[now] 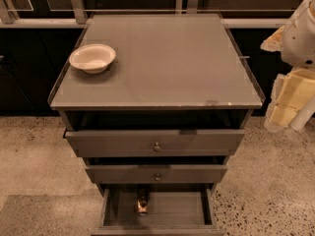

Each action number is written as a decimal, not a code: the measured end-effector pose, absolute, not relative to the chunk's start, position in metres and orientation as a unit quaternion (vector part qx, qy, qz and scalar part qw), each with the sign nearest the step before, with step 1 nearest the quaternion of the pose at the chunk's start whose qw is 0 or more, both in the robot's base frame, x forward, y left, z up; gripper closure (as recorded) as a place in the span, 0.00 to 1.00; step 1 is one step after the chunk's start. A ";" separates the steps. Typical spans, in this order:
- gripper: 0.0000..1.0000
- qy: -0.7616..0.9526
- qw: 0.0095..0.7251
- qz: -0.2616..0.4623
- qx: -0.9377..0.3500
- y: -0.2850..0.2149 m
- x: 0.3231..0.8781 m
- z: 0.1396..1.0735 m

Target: Pick orange can from bottom drawer and place on counter

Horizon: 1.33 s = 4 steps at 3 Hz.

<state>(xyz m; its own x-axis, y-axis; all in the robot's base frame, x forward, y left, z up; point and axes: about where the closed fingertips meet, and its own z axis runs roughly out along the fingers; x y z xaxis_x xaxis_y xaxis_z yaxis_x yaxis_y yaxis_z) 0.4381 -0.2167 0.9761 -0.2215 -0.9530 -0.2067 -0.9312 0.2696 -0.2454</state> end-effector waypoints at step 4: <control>0.00 0.881 0.185 0.112 -0.420 -0.174 0.405 0.802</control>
Offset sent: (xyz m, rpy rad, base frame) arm -0.0290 0.0049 -0.1467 0.2618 0.0030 -0.3506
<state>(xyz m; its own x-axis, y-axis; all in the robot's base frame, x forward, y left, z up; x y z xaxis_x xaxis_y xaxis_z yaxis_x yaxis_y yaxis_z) 0.4048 -0.1741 0.8020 -0.5783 -0.6996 -0.4197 -0.7823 0.6215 0.0421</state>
